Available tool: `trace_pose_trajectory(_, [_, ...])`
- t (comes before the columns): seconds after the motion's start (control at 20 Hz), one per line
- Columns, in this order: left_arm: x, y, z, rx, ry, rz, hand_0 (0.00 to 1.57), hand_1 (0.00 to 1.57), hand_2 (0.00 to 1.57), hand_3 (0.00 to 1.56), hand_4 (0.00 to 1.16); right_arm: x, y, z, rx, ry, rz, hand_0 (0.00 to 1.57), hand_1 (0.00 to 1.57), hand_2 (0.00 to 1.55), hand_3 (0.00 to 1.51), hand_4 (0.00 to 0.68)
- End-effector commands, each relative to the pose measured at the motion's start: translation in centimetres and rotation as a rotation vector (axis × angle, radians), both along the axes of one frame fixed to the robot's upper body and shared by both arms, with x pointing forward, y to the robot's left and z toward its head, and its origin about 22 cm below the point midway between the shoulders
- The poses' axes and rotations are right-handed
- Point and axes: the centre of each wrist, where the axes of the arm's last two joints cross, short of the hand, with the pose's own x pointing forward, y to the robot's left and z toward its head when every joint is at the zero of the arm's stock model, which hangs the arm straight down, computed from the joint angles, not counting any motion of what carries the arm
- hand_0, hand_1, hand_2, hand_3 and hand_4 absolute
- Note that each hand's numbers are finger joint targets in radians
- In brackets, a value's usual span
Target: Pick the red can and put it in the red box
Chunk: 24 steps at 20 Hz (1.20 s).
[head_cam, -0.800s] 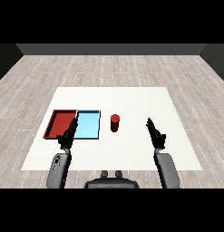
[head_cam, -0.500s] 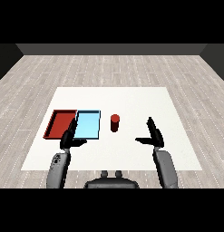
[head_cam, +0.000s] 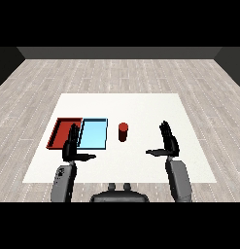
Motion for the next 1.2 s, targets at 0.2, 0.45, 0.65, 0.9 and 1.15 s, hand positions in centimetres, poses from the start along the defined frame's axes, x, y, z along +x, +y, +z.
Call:
trace_pose_trajectory(0.2, [-1.3,1.9,-0.4,-0.031,-0.034,-0.012,0.0,0.0,0.0,0.0,0.0,0.2,0.8,-1.0,0.026,-0.029,-0.003,0.0,0.0,0.0,0.0,0.0])
trace_pose_trajectory(0.45, [0.3,0.1,-1.0,-0.028,-0.047,-0.008,0.0,0.0,0.0,0.0,0.0,-0.5,-1.2,-0.7,0.033,-0.002,0.005,0.0,0.0,0.0,0.0,0.0])
trace_pose_trajectory(0.65, [-0.7,1.6,-0.2,-0.039,-0.064,-0.012,0.0,0.0,0.0,0.0,0.0,2.6,0.5,-1.5,0.034,0.011,0.008,0.0,0.0,0.0,0.0,0.0])
trace_pose_trajectory(0.9, [-0.5,2.3,-1.3,-0.042,-0.062,0.012,0.0,0.0,0.0,0.0,0.0,3.0,4.2,-1.8,0.026,0.026,0.033,0.0,0.0,0.0,0.0,0.0])
trace_pose_trajectory(1.15, [-0.9,1.9,-1.8,-0.064,-0.066,-0.001,0.0,0.0,0.0,0.0,0.0,5.1,4.2,-3.2,0.036,0.055,0.051,0.0,0.0,0.0,0.0,0.0])
